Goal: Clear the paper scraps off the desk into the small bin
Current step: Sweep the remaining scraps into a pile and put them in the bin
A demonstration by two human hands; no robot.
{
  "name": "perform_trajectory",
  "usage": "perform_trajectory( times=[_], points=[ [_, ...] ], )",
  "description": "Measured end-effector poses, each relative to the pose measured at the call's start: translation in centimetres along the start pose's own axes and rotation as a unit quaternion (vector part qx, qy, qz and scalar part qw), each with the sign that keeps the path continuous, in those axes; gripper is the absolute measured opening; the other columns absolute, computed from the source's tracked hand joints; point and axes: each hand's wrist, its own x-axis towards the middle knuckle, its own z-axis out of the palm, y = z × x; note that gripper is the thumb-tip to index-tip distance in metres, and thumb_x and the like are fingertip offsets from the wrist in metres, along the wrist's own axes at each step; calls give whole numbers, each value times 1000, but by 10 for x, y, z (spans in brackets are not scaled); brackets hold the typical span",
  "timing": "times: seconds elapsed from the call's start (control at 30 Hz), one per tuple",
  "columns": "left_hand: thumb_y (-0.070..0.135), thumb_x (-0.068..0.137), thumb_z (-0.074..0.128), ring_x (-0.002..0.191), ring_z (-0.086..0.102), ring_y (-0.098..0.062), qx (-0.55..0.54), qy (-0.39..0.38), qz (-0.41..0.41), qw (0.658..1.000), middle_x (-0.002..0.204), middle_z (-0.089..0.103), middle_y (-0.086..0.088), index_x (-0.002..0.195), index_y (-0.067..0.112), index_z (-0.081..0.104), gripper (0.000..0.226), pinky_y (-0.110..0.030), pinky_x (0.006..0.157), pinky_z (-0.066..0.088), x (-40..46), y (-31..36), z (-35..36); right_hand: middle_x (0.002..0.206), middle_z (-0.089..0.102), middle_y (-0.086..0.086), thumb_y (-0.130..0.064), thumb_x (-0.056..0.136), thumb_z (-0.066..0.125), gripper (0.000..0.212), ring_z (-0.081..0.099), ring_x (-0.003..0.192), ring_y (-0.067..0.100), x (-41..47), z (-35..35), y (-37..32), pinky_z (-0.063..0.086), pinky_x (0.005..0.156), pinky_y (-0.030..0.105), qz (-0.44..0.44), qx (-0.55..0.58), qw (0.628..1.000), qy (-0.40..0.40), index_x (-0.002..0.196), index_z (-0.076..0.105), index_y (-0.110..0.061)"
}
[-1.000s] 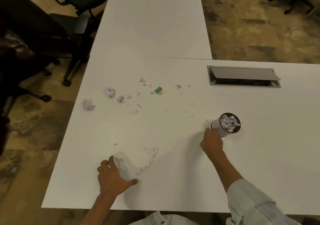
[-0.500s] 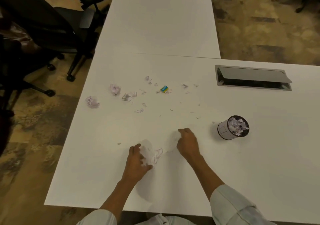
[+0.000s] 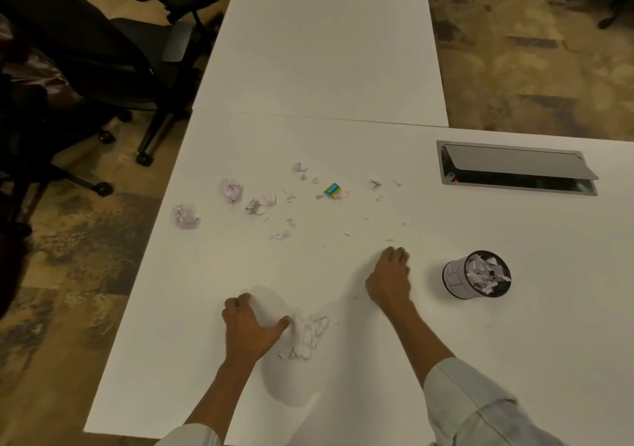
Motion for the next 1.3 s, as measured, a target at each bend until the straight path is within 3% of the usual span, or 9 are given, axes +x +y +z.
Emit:
perform_trajectory(
  times=[0.1, 0.2, 0.3, 0.4, 0.53, 0.8, 0.93, 1.17, 1.3],
  points=[
    [51, 58, 85, 115, 52, -27, -40, -35, 57, 997, 127, 42, -5, 132, 10, 42, 96, -38, 94, 51, 1, 20, 12, 161, 3, 19, -5, 87, 49, 77, 1, 149, 30, -23, 20, -28, 16, 121, 44, -108, 7, 993, -38, 151, 6, 0],
    [54, 59, 83, 117, 49, -24, -35, -6, 109, 993, 128, 44, -4, 133, 11, 43, 95, -38, 92, 52, 16, 35, 6, 162, 5, 10, -10, 86, 53, 80, 9, 149, 23, -31, 21, -31, 22, 119, 42, -202, 35, 977, -52, 153, 9, -8],
    [56, 56, 84, 125, 37, -34, 10, 61, 107, 992, 133, 40, -12, 134, 9, 42, 101, -49, 102, 42, 53, 37, -19, 161, 11, 10, -17, 87, 57, 75, 14, 147, 27, 7, -8, -18, 29, 115, 38, -160, 86, 983, -3, 151, 20, -9],
    [67, 53, 80, 138, 18, -41, 65, 88, 40, 993, 149, 24, -20, 144, 11, 30, 118, -57, 111, 26, 99, 30, -55, 160, 9, 18, -33, 93, 56, 75, 11, 146, 35, 64, -47, -6, 24, 116, 44, -94, 66, 993, 28, 151, 18, -4],
    [92, 45, 51, 148, -7, -42, 147, 75, -11, 986, 161, -3, -18, 153, 22, 3, 137, -60, 117, 7, 156, 18, -94, 160, 1, 20, -59, 91, 49, 88, 4, 147, 39, 129, -84, -6, 15, 117, 52, -47, 68, 996, 16, 153, 12, -9],
    [89, 41, 59, 147, -10, -42, 89, 36, -75, 993, 161, -9, -17, 152, 30, -3, 139, -62, 116, 8, 209, 27, -111, 146, 29, 19, -66, 88, 43, 75, 25, 132, 39, 176, -84, -43, 36, 103, 50, -38, 22, 999, 12, 143, 34, -16],
    [90, 47, 56, 149, -7, -37, 81, 28, -26, 996, 161, -4, -17, 152, 19, 0, 139, -54, 120, 5, 212, 38, -95, 133, 41, 17, -63, 88, 46, 67, 37, 119, 36, 160, -59, -67, 48, 90, 46, -95, 10, 991, 89, 130, 49, -10],
    [89, 58, 47, 149, 6, -36, 138, 50, 179, 973, 160, 13, -17, 151, 7, 16, 128, -50, 122, 8, 190, 71, -53, 118, 54, 8, -63, 88, 42, 63, 50, 101, 29, 119, -18, -105, 51, 72, 38, -288, -44, 949, 124, 122, 54, -11],
    [89, 50, 52, 148, 5, -40, 101, 108, 167, 975, 158, 14, -19, 150, 16, 21, 128, -55, 117, 10, 210, 78, -70, 128, 53, 13, -59, 87, 48, 63, 50, 112, 33, 151, -38, -137, 54, 77, 43, -291, -6, 943, 159, 125, 53, -9]
  ],
)
